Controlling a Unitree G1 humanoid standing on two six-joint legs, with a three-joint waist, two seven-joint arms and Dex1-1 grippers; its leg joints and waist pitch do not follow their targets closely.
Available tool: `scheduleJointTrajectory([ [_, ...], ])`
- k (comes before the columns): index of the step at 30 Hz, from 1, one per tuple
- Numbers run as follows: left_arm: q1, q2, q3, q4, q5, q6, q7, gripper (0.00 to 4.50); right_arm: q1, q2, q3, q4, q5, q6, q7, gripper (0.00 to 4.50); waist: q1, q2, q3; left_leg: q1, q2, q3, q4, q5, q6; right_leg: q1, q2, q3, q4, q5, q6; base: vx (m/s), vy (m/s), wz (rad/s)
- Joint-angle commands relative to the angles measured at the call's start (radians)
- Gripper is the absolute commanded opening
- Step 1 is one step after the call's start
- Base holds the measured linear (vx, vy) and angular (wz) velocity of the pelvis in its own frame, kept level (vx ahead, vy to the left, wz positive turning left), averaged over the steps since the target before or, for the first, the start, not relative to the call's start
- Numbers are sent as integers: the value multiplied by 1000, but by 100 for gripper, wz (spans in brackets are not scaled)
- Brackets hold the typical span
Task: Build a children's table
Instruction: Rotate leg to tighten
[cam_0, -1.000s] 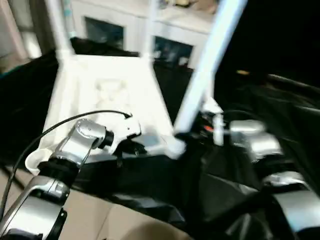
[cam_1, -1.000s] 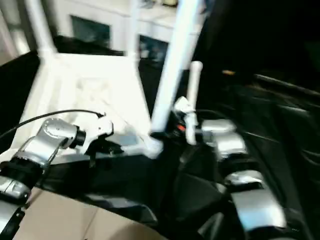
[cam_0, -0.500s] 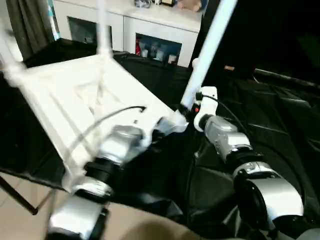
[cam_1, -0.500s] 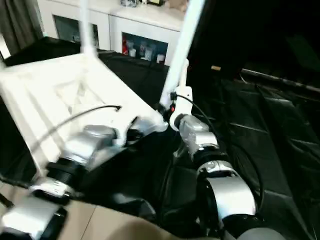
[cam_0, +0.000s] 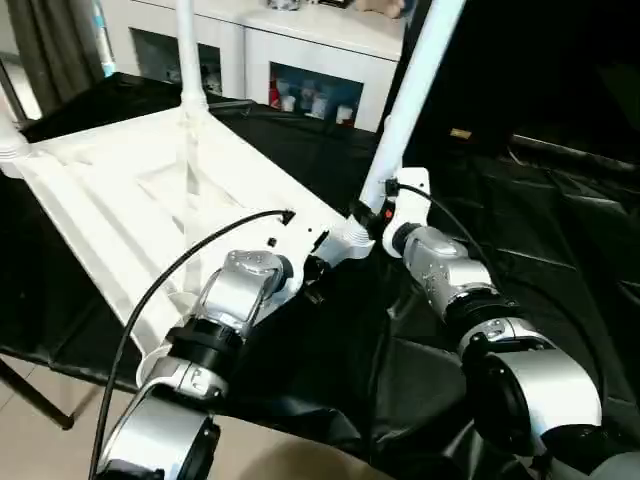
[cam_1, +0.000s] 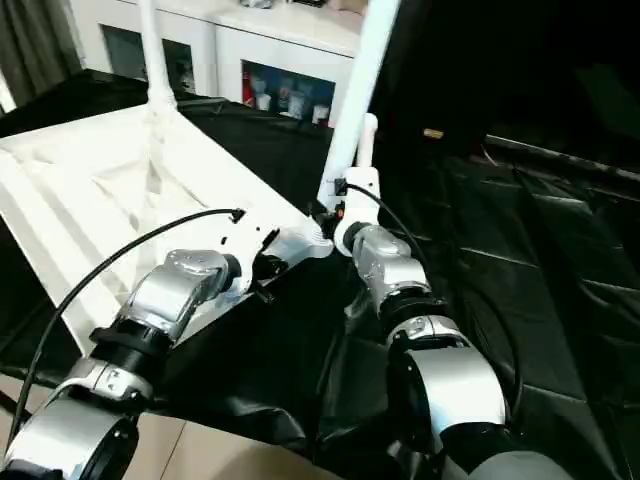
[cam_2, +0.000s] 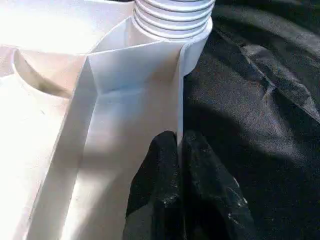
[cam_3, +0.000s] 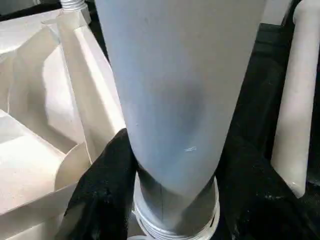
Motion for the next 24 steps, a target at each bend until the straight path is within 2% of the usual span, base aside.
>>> scheduleJointTrajectory([
  [1, -22, -21, -6, -60, -40, -48, -38, 0, 61, 51, 34, 125, -6, 72, 70, 259, 10, 11, -35, -20, 28, -8, -65, -237, 25, 34, -70, 60, -90, -375, -100, 0, 0, 0],
  [3, -28, -12, -5, -52, -40, -58, -39, 0, 42, 41, 19, 116, 5, 74, 119, 269, 12, 10, -40, -22, 28, -4, -60, -197, 31, 36, -69, 61, -81, -303, -124, 0, 0, 0],
  [4, -30, -10, -4, -49, -41, -60, -40, 0, 36, 36, 15, 111, 7, 73, 142, 278, 13, 8, -43, -28, 27, -2, -57, -160, 41, 41, -67, 61, -73, -247, -139, 0, 0, 0],
  [6, -29, -6, -6, -52, -41, -62, -43, 0, 32, 30, 13, 107, 9, 69, 170, 304, 12, 10, -39, -28, 28, 1, -56, -139, 55, 39, -65, 61, -71, -210, -158, 0, 0, 0],
  [11, -25, 15, -16, -61, -42, -75, -67, 0, 22, -5, 17, 67, 25, 66, 315, 349, 14, 10, -40, -29, 28, 1, -52, -126, 69, 44, -67, 60, -69, -206, -179, 0, 0, 0],
  [13, -19, 34, -33, -69, -41, -97, -108, 0, 28, -36, 36, 40, 19, 66, 403, 364, 16, 10, -41, -29, 28, 2, -50, -108, 79, 45, -68, 61, -66, -188, -188, 0, 0, 0],
  [14, -12, 53, -53, -78, -39, -109, -149, 0, 43, -63, 69, 13, 1, 59, 479, 364, 18, 11, -42, -29, 28, 3, -48, -93, 89, 46, -67, 61, -64, -163, -195, 0, 0, 0],
  [16, -5, 69, -70, -86, -40, -130, -190, 0, 57, -87, 97, -12, -16, 57, 530, 394, 23, 15, -43, -27, 30, 3, -44, -56, 102, 46, -66, 61, -55, -100, -220, 0, 0, 0],
  [17, -1, 80, -79, -92, -39, -127, -209, 0, 69, -107, 114, -30, -25, 56, 566, 402, 23, 14, -43, -27, 30, 4, -43, -49, 104, 46, -65, 61, -53, -85, -225, 0, 0, 0],
  [18, 7, 105, -98, -96, -38, -165, -263, 0, 94, -148, 144, -70, -41, 52, 628, 402, 28, 14, -44, -25, 31, 4, -41, -36, 109, 48, -66, 61, -50, -59, -235, 0, 0, 0],
  [19, 9, 116, -104, -98, -38, -167, -281, 0, 105, -166, 156, -87, -48, 48, 650, 402, 30, 18, -45, -25, 31, 6, -39, -25, 118, 49, -65, 61, -47, -34, -241, 0, 0, 0],
  [20, 12, 127, -110, -99, -38, -180, -301, 0, 118, -182, 167, -104, -56, 42, 669, 402, 32, 15, -44, -25, 30, 6, -38, -20, 121, 49, -64, 62, -47, -23, -242, 0, 0, 0],
  [21, 16, 142, -119, -100, -38, -211, -331, 0, 133, -202, 182, -127, -64, 34, 693, 402, 36, 20, -43, -22, 30, 6, -38, -21, 125, 48, -64, 61, -48, -20, -247, 0, 0, 0],
  [23, 23, 170, -136, -111, -43, -227, -390, 0, 159, -230, 201, -161, -75, 22, 726, 402, 38, 21, -42, -22, 31, 6, -39, -40, 114, 49, -66, 62, -49, -41, -250, 0, 0, 0],
  [24, 39, 207, -166, -128, -51, -314, -476, 0, 188, -252, 221, -209, -84, 14, 759, 402, 37, 22, -42, -24, 31, 6, -40, -59, 106, 50, -68, 64, -50, -64, -244, 0, 0, 0],
])
